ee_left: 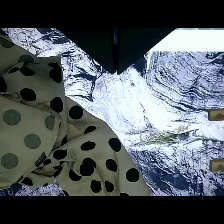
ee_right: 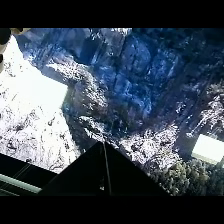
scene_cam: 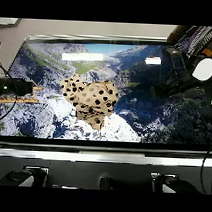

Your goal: Fold the clothes and pants, and hang the long-sleeved shirts on hangers.

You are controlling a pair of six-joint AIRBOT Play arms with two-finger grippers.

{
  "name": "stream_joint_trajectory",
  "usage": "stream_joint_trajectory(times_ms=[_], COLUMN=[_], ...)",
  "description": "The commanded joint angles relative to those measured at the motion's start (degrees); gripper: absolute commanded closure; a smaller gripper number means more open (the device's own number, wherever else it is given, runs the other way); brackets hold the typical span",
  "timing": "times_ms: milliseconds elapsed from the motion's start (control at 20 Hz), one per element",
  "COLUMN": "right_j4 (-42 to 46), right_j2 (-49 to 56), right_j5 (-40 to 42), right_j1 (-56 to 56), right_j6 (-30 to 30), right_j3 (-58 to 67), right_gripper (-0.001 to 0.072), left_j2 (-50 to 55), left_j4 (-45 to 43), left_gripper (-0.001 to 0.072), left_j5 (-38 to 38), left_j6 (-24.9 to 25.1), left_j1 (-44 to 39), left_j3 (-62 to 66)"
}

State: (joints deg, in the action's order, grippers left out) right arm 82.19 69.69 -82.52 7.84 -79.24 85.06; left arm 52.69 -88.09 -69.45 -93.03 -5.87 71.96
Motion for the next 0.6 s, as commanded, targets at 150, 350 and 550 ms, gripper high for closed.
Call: stream_joint_trajectory(times_ms=[150,350,550], right_j4=[0.00,0.00,0.00], right_j2=[-0.04,-0.04,-0.04], right_j5=[-0.02,-0.04,-0.02], right_j1=[0.04,0.04,0.04], right_j6=[0.00,0.00,0.00], right_j3=[-0.02,-0.02,-0.02], right_gripper=[0.0677,0.0677,0.0677], left_j2=[0.00,2.16,9.79], left_j4=[-0.02,-0.04,7.82], left_gripper=[0.0633,-0.0013,0.0051], left_j5=[0.00,0.57,12.66], left_j6=[-0.02,-8.02,-8.94], left_j1=[0.07,1.33,8.24], left_j3=[-0.11,-1.95,-10.75])
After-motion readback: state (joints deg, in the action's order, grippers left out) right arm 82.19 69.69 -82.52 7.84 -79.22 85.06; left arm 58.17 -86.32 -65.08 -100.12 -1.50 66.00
